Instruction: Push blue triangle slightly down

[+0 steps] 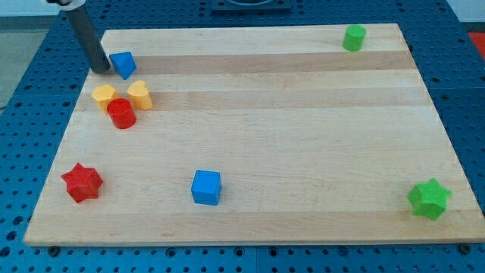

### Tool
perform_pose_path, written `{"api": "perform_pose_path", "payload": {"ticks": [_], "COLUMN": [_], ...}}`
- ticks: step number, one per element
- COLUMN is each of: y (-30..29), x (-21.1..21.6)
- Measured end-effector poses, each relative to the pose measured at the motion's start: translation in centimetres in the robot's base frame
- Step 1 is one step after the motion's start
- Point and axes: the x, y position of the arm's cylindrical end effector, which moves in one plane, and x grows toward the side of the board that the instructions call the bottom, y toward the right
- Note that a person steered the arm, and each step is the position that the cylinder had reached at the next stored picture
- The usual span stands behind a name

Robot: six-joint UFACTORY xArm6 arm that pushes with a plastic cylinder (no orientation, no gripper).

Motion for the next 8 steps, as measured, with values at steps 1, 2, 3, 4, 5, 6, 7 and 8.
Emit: {"api": "perform_pose_path", "payload": {"ticks": [1,2,3,4,5,6,7,8], "y": [0.0,0.0,0.0,0.0,0.0,-0.5,-0.5,-0.5], "x": [0.0,0.0,-0.7,-1.5,-1.5,-1.5,-1.6,-3.2]}}
